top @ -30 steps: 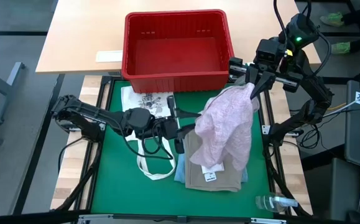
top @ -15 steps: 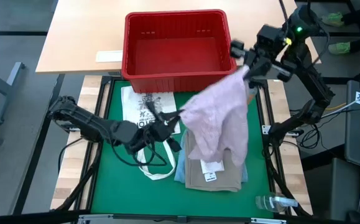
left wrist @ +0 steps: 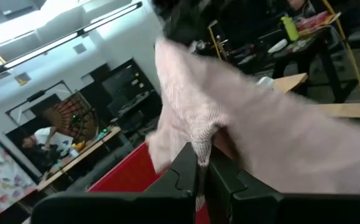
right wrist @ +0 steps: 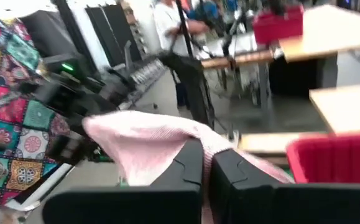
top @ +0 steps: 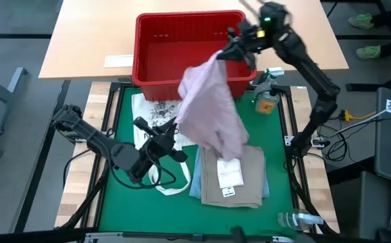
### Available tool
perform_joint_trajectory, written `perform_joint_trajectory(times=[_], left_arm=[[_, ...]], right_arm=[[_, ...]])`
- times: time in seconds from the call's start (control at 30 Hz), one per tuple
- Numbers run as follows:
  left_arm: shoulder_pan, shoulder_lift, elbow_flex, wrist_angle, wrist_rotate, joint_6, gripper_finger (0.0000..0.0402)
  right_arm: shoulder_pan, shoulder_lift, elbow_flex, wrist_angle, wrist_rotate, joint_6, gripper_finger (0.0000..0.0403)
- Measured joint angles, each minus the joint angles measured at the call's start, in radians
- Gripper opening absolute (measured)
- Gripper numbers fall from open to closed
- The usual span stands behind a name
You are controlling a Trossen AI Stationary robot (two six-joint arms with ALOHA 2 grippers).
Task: Fold laundry
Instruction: Remove the pink polo from the red bin
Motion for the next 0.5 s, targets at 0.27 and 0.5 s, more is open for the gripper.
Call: perform_joint_trajectory(times=[0.27, 0.5], left_arm=[[-0.023, 0.0, -0.002, -0.025, -0.018, -0.001, 0.0006], [-0.044, 0.0, -0.002, -0.014, -0.012, 0.025, 0.0007]], right_arm=[[0.037, 0.153, 0.001, 0.006, 0.008, -0.02, 0.0003], [0.071, 0.178, 0.001, 0.025, 0.017, -0.039, 0.0003]])
